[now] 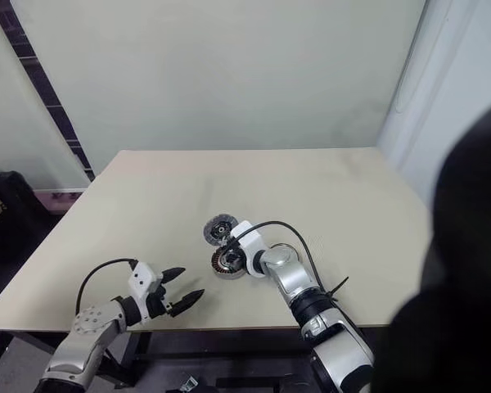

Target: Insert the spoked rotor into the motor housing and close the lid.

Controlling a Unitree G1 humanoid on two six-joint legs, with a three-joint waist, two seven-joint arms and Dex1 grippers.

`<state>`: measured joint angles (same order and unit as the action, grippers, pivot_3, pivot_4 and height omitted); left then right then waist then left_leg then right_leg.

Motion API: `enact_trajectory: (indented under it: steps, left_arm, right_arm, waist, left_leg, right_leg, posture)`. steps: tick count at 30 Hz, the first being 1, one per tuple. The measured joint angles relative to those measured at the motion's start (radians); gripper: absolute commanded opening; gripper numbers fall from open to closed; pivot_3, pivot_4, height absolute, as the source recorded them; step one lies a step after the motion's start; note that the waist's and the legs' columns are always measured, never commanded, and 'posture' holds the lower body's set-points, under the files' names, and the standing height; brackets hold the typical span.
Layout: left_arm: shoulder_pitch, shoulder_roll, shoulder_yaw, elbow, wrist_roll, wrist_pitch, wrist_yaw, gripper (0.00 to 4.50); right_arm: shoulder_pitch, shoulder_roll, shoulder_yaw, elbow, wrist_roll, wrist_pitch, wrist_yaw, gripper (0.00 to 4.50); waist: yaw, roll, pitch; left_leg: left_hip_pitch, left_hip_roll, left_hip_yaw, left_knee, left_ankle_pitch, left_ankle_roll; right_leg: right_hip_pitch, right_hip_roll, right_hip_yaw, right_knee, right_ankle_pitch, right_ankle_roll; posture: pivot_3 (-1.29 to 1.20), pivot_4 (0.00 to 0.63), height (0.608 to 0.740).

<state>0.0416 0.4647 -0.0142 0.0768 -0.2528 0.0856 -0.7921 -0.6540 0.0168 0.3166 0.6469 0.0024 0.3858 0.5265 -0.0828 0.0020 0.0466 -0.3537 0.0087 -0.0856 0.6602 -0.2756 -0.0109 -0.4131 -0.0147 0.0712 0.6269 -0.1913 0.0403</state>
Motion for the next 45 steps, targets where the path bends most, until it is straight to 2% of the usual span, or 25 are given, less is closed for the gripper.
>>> enact_trajectory:
  steps: [45]
  left_arm:
    - [0.027,0.03,0.032,-0.013,0.001,0.002,0.024,4.5]
  right_arm:
    - [-0.053,0.049,-0.028,0.195,-0.038,-0.11,0.0,0.8]
  waist:
    - [-0.017,0.0,0.0]
  left_leg:
    - [0.001,0.0,-0.001,0.0,0.0,0.0]
  right_leg:
    - [0.0,0.0,0.0,0.002,0.0,0.0]
  posture:
    - [0.0,0.0,0.74]
